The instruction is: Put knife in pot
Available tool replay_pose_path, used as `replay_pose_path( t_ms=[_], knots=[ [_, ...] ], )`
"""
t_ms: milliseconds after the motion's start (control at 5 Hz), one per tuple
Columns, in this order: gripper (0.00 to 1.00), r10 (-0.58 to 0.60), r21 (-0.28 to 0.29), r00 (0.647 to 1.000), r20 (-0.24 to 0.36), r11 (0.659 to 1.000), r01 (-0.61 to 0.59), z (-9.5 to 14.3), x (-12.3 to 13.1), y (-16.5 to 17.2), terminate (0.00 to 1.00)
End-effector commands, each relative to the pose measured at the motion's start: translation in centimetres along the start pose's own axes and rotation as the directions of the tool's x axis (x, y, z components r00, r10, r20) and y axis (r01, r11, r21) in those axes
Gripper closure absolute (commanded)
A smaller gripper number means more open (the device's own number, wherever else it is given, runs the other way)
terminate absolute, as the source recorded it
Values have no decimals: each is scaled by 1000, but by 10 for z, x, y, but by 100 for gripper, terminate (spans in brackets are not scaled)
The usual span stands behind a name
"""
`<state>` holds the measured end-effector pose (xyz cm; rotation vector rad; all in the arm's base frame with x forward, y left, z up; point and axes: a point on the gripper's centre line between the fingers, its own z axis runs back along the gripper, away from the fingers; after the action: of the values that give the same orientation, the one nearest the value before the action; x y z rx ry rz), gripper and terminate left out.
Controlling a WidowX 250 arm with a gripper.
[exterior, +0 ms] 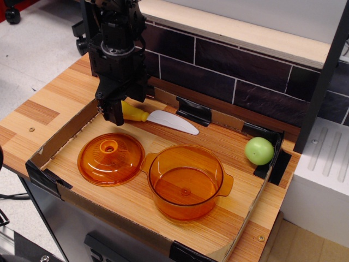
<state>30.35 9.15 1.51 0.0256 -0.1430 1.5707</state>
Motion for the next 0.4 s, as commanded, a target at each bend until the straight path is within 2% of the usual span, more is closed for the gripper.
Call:
replay_pose_path(
  t_ms=[0,200],
  knots=[
    [0,-7,-30,1000,13,1000,7,0,5,2,0],
    [0,-25,-50,1000,-3,998,25,-1,6,1,0]
  ],
)
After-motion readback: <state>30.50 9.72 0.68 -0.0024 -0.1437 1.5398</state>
